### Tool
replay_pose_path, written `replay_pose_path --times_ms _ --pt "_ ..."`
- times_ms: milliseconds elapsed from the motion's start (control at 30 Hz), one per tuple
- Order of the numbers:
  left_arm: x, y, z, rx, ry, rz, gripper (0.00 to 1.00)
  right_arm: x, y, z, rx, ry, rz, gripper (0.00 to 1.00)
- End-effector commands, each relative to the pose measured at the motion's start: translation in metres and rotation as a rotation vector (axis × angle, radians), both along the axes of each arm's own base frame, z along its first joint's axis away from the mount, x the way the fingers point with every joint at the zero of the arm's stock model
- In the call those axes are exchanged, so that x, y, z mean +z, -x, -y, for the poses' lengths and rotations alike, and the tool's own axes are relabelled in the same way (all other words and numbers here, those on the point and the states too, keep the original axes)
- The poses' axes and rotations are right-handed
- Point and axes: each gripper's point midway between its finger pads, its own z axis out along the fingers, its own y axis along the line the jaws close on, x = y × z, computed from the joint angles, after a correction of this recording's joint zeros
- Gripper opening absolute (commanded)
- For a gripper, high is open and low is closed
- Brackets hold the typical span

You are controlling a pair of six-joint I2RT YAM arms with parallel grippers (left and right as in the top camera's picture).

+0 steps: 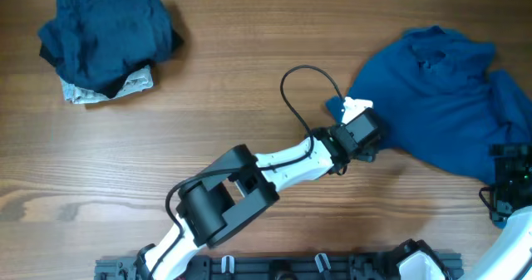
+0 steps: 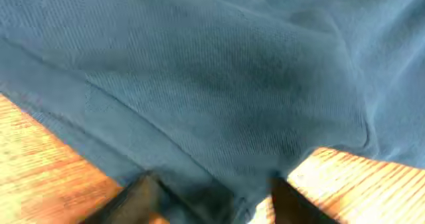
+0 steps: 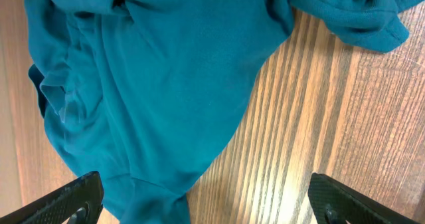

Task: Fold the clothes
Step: 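Grasp the shirt edge with the left gripper and drag it leftward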

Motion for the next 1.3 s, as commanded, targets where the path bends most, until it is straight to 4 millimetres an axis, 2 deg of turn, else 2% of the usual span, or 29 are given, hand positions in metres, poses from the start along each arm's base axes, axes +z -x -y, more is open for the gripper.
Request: replay_pose_path --times_ms 0,33,100,200,333,433,533,700,833,1067,1267 --pt "-0.002 -0.011 -0.003 0.017 0.000 0.006 0.32 0.003 0.001 0.004 -0.003 0.016 -0.009 1.00" --pt "-0.002 -0.011 -0.003 0.017 0.000 0.006 0.23 0.003 0.001 0.004 -0.002 0.016 -0.009 1.00" --pt "-0.002 -0.012 -0.003 0.019 -0.001 0.008 0.16 0.003 0.001 0.004 -0.003 0.015 -0.009 1.00" --pt "0.001 -0.015 -0.001 0.022 0.012 0.020 0.16 0.003 0.001 0.004 -0.002 0.016 -0.009 1.00" --pt "0.013 -0.016 0.014 -0.029 0.077 0.049 0.17 0.003 0.001 0.004 -0.003 0.016 -0.008 1.00" --pt "0.010 -0.015 0.013 -0.029 0.069 0.044 0.17 0.003 0.001 0.005 -0.002 0.018 -0.007 1.00" --pt "0.005 -0.013 0.012 -0.034 0.067 0.027 0.10 0.004 0.000 0.005 -0.004 0.016 -0.005 1.00" --pt "-0.001 -0.016 0.008 -0.042 0.072 -0.009 0.04 0.003 0.001 0.003 -0.002 0.010 -0.005 1.00" --pt "-0.020 -0.016 0.003 -0.062 0.082 -0.089 0.04 0.004 -0.003 -0.001 0.014 -0.012 0.019 1.00" --pt "-0.038 -0.043 -0.030 0.058 0.060 -0.170 0.04 0.002 -0.002 -0.004 0.014 -0.024 0.010 0.99" --pt "-0.052 -0.091 -0.098 0.317 -0.013 -0.213 0.04 0.002 -0.001 -0.004 0.016 -0.024 0.007 1.00"
